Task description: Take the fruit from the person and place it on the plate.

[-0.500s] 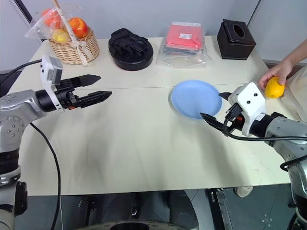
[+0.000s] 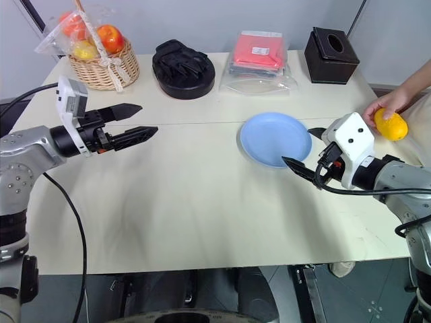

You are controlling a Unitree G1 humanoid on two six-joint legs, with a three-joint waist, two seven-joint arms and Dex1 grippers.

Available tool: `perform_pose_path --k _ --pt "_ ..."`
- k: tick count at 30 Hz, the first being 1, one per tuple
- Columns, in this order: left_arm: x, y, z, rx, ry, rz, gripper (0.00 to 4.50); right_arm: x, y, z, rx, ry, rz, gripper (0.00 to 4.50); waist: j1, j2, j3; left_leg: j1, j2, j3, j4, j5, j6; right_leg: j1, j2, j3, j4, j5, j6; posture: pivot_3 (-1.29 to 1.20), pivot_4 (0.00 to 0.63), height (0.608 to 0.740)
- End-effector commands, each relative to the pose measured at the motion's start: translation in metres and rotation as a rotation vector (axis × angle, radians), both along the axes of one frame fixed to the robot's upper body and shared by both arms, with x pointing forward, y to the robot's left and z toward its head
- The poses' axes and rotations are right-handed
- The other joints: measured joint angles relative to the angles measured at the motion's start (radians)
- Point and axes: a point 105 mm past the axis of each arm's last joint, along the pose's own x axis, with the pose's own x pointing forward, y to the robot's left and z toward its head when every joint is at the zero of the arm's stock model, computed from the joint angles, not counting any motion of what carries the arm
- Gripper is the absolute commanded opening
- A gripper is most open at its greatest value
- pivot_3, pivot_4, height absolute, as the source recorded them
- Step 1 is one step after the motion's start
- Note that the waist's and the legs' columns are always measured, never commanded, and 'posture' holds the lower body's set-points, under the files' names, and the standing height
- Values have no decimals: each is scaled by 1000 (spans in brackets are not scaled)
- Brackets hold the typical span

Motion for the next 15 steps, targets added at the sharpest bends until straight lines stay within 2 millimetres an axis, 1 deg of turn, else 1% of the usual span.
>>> perform_pose_path --k 1,15 --pt "-3 1 11 -14 -48 4 4450 -1 -1 14 -12 -56 -1 4500 0 0 0 0 0 0 0 0 0 0 0 0 0 0 0 0 150 740" --pt "-2 -2 11 -26 -50 -6 4450 -2 0 15 -9 -61 -4 4500 0 0 0 0 0 0 0 0 0 0 0 0 0 0 0 0 150 740"
